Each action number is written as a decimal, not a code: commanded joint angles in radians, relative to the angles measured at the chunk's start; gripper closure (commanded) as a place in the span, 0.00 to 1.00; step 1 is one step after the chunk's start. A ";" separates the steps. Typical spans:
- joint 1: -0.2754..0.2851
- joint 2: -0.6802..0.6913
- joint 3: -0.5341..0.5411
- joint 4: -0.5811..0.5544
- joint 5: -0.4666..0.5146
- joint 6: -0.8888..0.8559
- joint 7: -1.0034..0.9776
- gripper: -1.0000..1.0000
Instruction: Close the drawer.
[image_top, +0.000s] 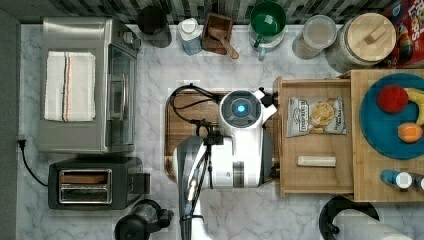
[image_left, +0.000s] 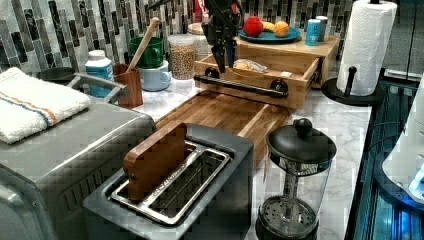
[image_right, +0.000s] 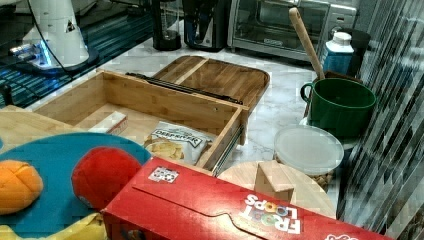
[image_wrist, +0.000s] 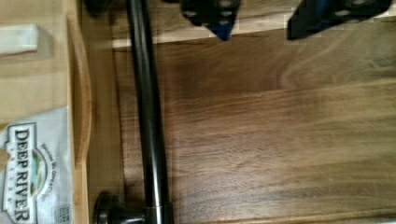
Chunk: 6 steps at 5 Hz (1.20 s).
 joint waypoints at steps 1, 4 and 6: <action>0.078 0.053 -0.014 -0.083 0.006 0.164 -0.093 1.00; 0.017 0.144 -0.002 -0.160 -0.032 0.347 -0.160 1.00; -0.011 0.105 -0.009 -0.170 -0.066 0.341 -0.186 1.00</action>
